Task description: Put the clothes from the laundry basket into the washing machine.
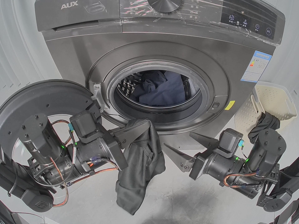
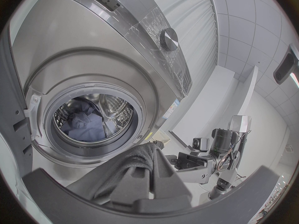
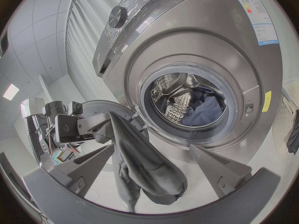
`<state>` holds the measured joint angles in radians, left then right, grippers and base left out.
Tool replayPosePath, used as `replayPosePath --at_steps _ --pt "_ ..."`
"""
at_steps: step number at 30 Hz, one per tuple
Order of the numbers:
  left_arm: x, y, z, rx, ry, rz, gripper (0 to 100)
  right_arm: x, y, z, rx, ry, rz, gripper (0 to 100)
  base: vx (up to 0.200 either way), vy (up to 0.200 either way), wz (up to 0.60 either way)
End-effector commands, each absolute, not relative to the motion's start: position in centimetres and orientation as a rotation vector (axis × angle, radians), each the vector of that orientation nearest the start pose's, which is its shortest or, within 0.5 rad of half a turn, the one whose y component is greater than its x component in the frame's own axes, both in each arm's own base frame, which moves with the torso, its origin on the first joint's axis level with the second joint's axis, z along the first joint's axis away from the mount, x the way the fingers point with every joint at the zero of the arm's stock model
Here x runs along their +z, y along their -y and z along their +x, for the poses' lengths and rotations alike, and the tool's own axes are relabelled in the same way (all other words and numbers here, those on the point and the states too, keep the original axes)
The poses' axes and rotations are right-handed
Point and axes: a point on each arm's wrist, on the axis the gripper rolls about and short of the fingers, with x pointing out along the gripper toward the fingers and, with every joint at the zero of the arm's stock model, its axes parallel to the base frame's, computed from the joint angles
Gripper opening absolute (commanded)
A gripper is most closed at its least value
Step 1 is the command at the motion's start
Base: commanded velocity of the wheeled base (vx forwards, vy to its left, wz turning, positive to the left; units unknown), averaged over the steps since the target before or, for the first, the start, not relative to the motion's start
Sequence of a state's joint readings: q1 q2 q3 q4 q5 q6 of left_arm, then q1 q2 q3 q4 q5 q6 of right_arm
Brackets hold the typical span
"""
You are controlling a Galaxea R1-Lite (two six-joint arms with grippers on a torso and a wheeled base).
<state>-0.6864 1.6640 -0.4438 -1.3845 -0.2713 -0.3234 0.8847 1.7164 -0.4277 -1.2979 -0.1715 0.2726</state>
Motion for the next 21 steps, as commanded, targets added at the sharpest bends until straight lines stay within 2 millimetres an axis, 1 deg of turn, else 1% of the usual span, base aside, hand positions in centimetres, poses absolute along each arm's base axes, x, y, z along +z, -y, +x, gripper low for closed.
replayPosePath --at_steps 1,7,15,17,21 --pt "18.0 16.8 19.6 -0.974 0.02 -0.339 0 14.5 -20.6 17.3 0.709 -0.108 0.253 100 0.0 0.0 0.0" --pt "18.3 16.7 19.5 -0.98 0.027 -0.37 0 13.8 -21.0 17.7 0.703 -0.126 0.239 100 0.0 0.0 0.0" --pt "18.3 16.7 19.5 -0.983 0.029 -0.372 0 13.3 -21.7 19.3 0.676 -0.121 0.225 100 0.0 0.0 0.0" --pt "18.3 16.7 19.5 -0.983 0.032 -0.373 0 13.4 -21.7 19.7 0.666 -0.11 0.23 100 0.0 0.0 0.0" --pt "18.3 16.7 19.5 -0.983 0.033 -0.371 0 12.8 -21.5 20.2 0.655 -0.126 0.221 100 0.0 0.0 0.0"
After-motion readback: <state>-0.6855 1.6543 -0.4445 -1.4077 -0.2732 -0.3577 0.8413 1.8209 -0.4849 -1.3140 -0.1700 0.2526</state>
